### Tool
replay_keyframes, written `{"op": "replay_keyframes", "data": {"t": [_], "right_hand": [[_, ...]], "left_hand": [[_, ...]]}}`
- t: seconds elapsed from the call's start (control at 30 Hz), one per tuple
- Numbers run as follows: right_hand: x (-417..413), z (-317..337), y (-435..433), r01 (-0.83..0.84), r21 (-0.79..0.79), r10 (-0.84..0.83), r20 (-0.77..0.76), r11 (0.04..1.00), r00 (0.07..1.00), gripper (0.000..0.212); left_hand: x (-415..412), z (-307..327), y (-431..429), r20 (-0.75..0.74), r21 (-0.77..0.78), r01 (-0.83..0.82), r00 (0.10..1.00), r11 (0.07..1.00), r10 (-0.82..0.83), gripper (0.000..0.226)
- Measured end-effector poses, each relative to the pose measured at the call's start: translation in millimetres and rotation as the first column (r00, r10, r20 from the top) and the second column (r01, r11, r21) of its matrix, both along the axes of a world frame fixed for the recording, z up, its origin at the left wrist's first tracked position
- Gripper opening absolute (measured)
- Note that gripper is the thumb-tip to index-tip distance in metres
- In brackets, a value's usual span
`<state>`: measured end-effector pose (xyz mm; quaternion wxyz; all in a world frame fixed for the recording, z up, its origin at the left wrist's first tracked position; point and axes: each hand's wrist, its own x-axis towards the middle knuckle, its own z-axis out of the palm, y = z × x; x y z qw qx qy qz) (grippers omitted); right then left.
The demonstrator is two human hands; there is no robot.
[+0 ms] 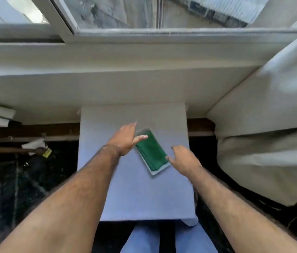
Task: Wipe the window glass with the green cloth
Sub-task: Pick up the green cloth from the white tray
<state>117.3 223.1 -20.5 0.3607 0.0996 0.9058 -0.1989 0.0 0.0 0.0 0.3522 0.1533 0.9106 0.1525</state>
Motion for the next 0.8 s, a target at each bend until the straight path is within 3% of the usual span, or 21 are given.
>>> {"op": "replay_keyframes", "data": {"t": [0.1,0.23,0.4,0.57,0.7,0.8], "right_hand": [[11,-42,-10,0.057,-0.025,-0.056,0.059,0.998,0.997,0.05],[22,-92,-24,0.163,-0.049,-0.162,0.023,0.985,0.986,0.04],[26,-133,-33,0.268,-0.003,-0.268,-0.048,0.963,0.962,0.036],[22,-156,-37,0.314,0.005,-0.311,-0.108,0.95,0.944,0.025],[17,-165,-39,0.378,0.004,-0.375,-0.102,0.926,0.921,0.021],[17,-160,-39,0.519,-0.075,-0.524,-0.07,0.851,0.849,0.03]], "left_hand": [[7,-47,-2,0.041,0.047,-0.033,0.999,0.998,0.031,0.074],[17,-104,-4,0.06,-0.017,-0.033,0.998,0.999,0.034,0.075],[19,-150,1,-0.017,-0.196,0.107,0.994,0.975,-0.112,0.064],[16,-178,11,-0.125,-0.259,0.079,0.986,0.963,-0.114,0.056],[12,-185,23,-0.142,-0.24,-0.025,0.99,0.97,-0.01,0.043],[12,-182,27,-0.075,-0.172,-0.192,0.98,0.966,0.182,0.034]]}}
